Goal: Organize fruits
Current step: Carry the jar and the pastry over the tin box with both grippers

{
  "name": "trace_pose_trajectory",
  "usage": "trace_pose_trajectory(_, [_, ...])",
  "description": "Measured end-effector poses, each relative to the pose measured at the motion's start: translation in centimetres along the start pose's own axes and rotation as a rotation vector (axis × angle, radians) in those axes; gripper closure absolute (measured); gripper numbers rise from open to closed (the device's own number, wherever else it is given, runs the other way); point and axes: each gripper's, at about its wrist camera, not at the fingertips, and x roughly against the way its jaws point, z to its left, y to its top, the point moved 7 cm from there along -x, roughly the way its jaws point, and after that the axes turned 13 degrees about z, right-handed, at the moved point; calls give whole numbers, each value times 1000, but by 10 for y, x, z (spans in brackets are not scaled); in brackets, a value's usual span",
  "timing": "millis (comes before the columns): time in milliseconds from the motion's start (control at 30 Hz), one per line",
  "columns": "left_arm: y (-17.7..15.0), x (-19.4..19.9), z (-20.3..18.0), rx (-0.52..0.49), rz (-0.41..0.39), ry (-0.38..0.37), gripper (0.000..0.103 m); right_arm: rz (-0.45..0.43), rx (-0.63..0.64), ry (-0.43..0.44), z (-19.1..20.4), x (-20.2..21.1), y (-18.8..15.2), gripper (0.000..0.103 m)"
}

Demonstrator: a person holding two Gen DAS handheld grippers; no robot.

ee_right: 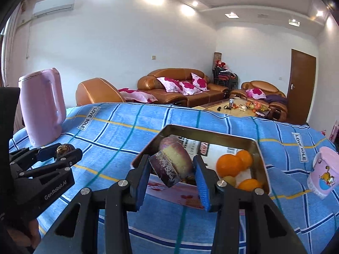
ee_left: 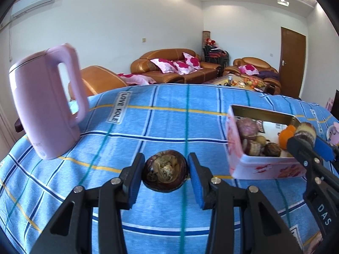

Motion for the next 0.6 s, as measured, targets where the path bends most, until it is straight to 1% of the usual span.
trace_pose_trajectory(333, [2, -1, -39, -45, 19, -55, 60, 16, -23, -29, -26, -3, -2, 60])
trace_pose_trajectory(600, [5, 1, -61, -68, 11, -74, 60, 16, -26, -61, -43, -3, -3, 60])
